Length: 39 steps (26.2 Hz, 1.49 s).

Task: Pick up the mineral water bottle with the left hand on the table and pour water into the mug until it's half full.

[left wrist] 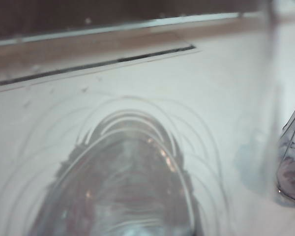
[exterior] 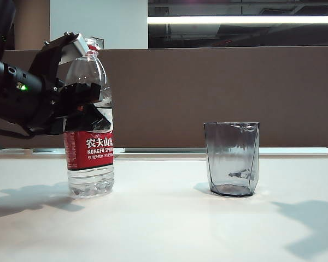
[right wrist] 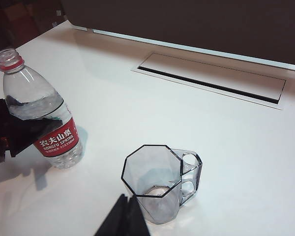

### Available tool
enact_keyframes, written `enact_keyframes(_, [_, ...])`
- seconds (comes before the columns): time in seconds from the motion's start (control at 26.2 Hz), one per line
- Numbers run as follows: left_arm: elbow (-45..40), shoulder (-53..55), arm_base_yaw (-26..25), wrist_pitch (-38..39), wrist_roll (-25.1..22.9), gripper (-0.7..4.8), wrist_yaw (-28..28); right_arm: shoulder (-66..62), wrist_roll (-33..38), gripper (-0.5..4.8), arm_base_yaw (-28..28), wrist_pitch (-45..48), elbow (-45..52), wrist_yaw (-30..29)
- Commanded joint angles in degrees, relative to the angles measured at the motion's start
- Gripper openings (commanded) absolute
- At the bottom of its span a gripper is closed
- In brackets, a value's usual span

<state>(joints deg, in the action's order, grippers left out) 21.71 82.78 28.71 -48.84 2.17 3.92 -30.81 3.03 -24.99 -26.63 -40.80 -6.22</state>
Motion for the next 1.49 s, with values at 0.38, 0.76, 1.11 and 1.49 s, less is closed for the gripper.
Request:
enact_keyframes(0.38, [15.39,1.44,0.07,9.05,-11.34,1.34,0.26,0.04,-3.41,-0.09,0.02,0.33,-0.42,-0.15])
enact_keyframes(0.76, [24.17,8.68,0.17,11.67,-18.14,1.34,0.26,0.07,-3.72,-0.08,0.02,-0.77,-0.42,-0.33])
enact_keyframes(1.11, [31.32,13.53,3.93,13.20,-25.99,1.34,0.26,0.07,-3.72,-0.08,0.02,-0.72,-0.42,-0.33])
enact_keyframes(1.49, [37.42,21.18,8.31,14.60,-36.06,1.34,0.26,0.07,-3.69,-0.08,0.04,-0.57,-0.42,-0.33])
